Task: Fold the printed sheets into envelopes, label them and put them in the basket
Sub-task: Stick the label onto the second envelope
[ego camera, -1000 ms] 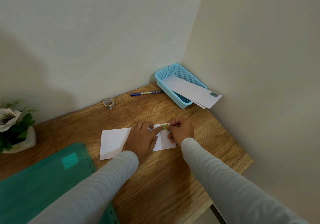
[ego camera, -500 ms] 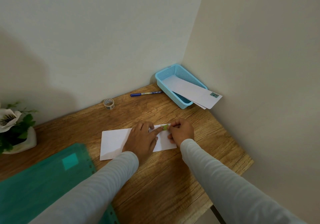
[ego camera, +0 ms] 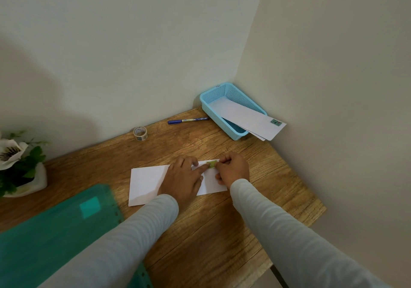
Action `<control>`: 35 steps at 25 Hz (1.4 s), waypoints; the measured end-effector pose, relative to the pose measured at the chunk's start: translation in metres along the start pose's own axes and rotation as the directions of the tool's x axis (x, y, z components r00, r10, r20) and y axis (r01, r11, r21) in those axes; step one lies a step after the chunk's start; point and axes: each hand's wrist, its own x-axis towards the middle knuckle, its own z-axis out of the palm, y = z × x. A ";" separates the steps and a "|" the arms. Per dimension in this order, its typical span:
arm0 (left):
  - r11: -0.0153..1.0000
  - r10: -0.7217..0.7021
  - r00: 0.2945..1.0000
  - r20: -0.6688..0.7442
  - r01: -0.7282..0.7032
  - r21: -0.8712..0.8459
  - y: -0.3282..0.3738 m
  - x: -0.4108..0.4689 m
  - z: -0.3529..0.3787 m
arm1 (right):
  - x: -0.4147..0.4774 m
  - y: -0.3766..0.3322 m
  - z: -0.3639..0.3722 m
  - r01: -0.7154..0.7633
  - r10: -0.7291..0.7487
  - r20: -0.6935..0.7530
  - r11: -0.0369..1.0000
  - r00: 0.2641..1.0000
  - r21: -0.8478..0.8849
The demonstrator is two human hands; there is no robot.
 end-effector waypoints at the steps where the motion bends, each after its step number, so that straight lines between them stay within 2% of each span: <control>1: 1.000 -0.005 1.000 0.004 0.005 0.001 0.000 0.000 0.000 | 0.000 -0.001 0.000 0.005 -0.005 0.005 1.000 1.000 -0.019; 14: 1.000 -0.010 1.000 0.005 0.010 0.010 0.001 0.000 -0.001 | 0.005 -0.005 -0.007 0.026 -0.019 0.048 0.986 0.999 -0.162; 20: 1.000 -0.014 1.000 0.027 0.013 0.022 0.001 -0.001 -0.001 | 0.013 -0.002 -0.008 -0.024 0.029 0.050 0.995 0.998 -0.098; 24: 1.000 -0.017 0.999 0.042 0.016 0.022 0.002 0.001 -0.002 | 0.011 -0.005 -0.004 0.003 -0.001 0.009 0.985 1.000 -0.173; 30: 0.999 -0.028 0.999 0.015 0.028 -0.015 0.000 0.001 0.000 | 0.003 0.008 -0.011 0.187 -0.155 0.135 0.943 0.979 -0.274; 35: 0.997 -0.046 0.999 -0.001 0.046 -0.056 0.000 0.000 0.002 | 0.004 -0.014 0.000 0.085 -0.052 0.085 0.887 0.995 -0.453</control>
